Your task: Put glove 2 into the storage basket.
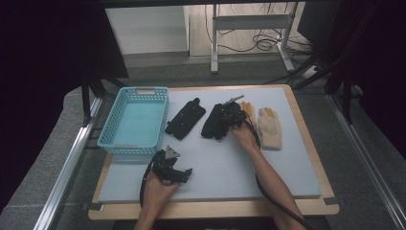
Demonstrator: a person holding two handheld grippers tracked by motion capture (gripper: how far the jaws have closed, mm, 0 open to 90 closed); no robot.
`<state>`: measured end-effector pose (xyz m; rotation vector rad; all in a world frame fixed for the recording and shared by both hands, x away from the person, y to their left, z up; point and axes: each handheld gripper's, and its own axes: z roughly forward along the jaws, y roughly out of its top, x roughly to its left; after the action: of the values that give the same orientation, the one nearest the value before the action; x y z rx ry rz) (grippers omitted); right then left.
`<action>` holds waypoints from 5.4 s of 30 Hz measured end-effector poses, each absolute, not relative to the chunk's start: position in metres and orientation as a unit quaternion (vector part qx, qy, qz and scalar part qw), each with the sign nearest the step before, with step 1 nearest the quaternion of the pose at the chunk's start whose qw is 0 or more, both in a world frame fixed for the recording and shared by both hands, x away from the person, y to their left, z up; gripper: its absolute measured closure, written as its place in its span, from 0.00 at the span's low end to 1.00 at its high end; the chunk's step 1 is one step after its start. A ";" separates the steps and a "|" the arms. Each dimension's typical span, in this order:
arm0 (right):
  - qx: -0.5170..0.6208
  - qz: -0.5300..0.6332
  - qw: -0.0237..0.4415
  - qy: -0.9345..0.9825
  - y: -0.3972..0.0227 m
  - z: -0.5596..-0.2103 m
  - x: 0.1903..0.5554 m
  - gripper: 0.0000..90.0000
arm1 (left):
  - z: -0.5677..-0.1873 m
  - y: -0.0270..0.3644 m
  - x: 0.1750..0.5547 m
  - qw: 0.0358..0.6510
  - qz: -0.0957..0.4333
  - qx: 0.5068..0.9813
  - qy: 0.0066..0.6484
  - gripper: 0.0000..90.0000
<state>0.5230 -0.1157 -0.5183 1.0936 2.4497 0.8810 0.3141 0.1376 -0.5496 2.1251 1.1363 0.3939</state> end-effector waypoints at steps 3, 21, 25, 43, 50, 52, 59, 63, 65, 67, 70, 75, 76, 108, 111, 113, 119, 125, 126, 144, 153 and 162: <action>0.379 0.310 0.155 0.858 -0.117 -0.516 0.522 0.97 | -0.550 0.138 0.314 0.343 0.151 0.818 0.437 0.02; 0.310 0.374 0.136 0.864 -0.121 -0.460 0.470 0.98 | -0.550 0.138 0.314 0.341 0.152 0.819 0.436 0.02; 0.295 0.384 0.126 0.866 -0.123 -0.449 0.437 0.97 | -0.550 0.138 0.314 0.342 0.151 0.818 0.437 0.02; 0.299 0.384 0.108 0.867 -0.132 -0.488 0.367 0.76 | -0.550 0.137 0.314 0.344 0.153 0.817 0.438 0.02; 0.309 0.401 0.102 0.857 -0.132 -0.479 0.398 0.64 | -0.549 0.138 0.314 0.341 0.153 0.819 0.436 0.02; 0.312 0.405 0.096 0.854 -0.125 -0.479 0.407 0.62 | -0.549 0.138 0.314 0.341 0.153 0.819 0.436 0.02; 0.301 0.405 0.098 0.857 -0.101 -0.482 0.434 0.63 | -0.550 0.138 0.314 0.342 0.152 0.818 0.437 0.02; 0.299 0.400 0.103 0.860 -0.084 -0.483 0.451 0.74 | -0.550 0.138 0.314 0.342 0.152 0.818 0.436 0.02; 0.296 0.398 0.105 0.862 -0.076 -0.483 0.459 0.77 | -0.550 0.138 0.314 0.342 0.152 0.819 0.436 0.02; 0.293 0.399 0.108 0.862 -0.067 -0.484 0.467 0.79 | -0.550 0.138 0.314 0.341 0.152 0.819 0.436 0.02; 0.295 0.398 0.106 0.862 -0.055 -0.485 0.479 0.80 | -0.550 0.138 0.314 0.343 0.152 0.818 0.436 0.02; 0.300 0.389 0.098 0.866 -0.039 -0.494 0.499 0.77 | -0.550 0.138 0.314 0.343 0.152 0.818 0.436 0.02; 0.301 0.385 0.097 0.867 -0.035 -0.500 0.505 0.76 | -0.550 0.138 0.314 0.343 0.152 0.817 0.437 0.02; 0.313 0.369 0.100 0.869 -0.028 -0.505 0.512 0.99 | -0.549 0.139 0.314 0.340 0.151 0.821 0.434 0.02; 0.305 0.384 0.097 0.866 -0.033 -0.493 0.503 0.99 | -0.549 0.139 0.314 0.340 0.151 0.821 0.434 0.02; 0.298 0.392 0.099 0.865 -0.036 -0.486 0.497 0.99 | -0.549 0.139 0.314 0.339 0.151 0.821 0.433 0.02; 0.289 0.410 0.099 0.859 -0.053 -0.466 0.479 0.99 | -0.549 0.139 0.314 0.339 0.151 0.822 0.433 0.02; 0.284 0.415 0.108 0.857 -0.068 -0.452 0.467 0.99 | -0.550 0.138 0.314 0.341 0.151 0.819 0.436 0.02; 0.283 0.412 0.112 0.859 -0.070 -0.451 0.465 0.99 | -0.550 0.138 0.314 0.341 0.151 0.819 0.436 0.02; 0.325 0.323 0.135 0.879 -0.063 -0.524 0.471 0.72 | -0.550 0.138 0.314 0.343 0.151 0.817 0.438 0.02; 0.327 0.335 0.136 0.873 -0.063 -0.523 0.467 0.97 | -0.549 0.138 0.314 0.339 0.151 0.820 0.435 0.02; 0.301 0.388 0.118 0.863 -0.066 -0.478 0.452 0.97 | -0.550 0.138 0.314 0.341 0.151 0.819 0.436 0.02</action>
<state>0.4515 -0.0664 -0.4777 0.8816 2.5240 1.1361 0.3142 0.1381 -0.5496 2.1310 1.1337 0.3937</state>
